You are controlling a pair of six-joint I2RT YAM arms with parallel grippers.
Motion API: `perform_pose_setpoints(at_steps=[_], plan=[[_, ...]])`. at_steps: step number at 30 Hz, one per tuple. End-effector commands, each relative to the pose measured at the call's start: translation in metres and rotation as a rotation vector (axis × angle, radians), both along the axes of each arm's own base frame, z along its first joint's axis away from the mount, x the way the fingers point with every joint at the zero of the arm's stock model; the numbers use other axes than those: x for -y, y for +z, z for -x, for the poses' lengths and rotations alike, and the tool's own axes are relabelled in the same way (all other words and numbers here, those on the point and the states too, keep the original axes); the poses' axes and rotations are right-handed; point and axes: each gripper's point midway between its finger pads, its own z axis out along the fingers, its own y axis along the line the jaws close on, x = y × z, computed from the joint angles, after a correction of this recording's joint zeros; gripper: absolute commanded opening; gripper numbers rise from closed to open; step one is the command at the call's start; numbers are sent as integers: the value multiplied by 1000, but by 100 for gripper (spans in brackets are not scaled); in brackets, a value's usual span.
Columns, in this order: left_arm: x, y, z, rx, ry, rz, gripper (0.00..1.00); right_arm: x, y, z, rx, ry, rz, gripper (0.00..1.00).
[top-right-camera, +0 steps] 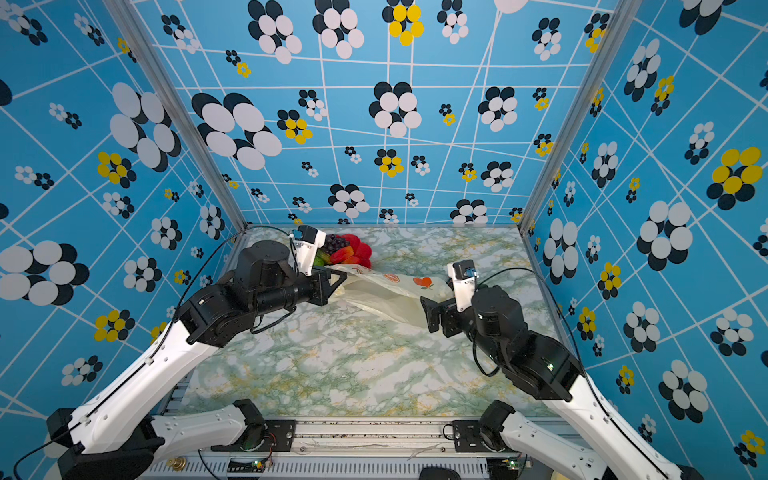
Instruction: Place the fruits into the plastic bag
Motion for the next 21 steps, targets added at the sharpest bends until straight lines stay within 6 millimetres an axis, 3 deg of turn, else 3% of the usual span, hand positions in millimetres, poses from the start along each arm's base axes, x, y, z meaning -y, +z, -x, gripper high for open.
perform_pose_setpoints(at_steps=[1,5,9,15,18,21], plan=[[-1,14,2,29,-19,13,0,5,-13,4,-67,-11,45,99],[-5,12,4,27,-12,7,0,0,-13,4,-108,-3,44,96],[-7,12,4,25,-3,4,0,-21,-28,22,-279,94,23,96],[-2,15,1,20,-8,19,0,-25,-82,55,-603,21,67,98],[3,15,-2,15,-7,35,0,-33,-107,65,-655,-23,20,99],[9,13,-5,3,-7,50,0,-46,-116,61,-641,-66,-136,99]])
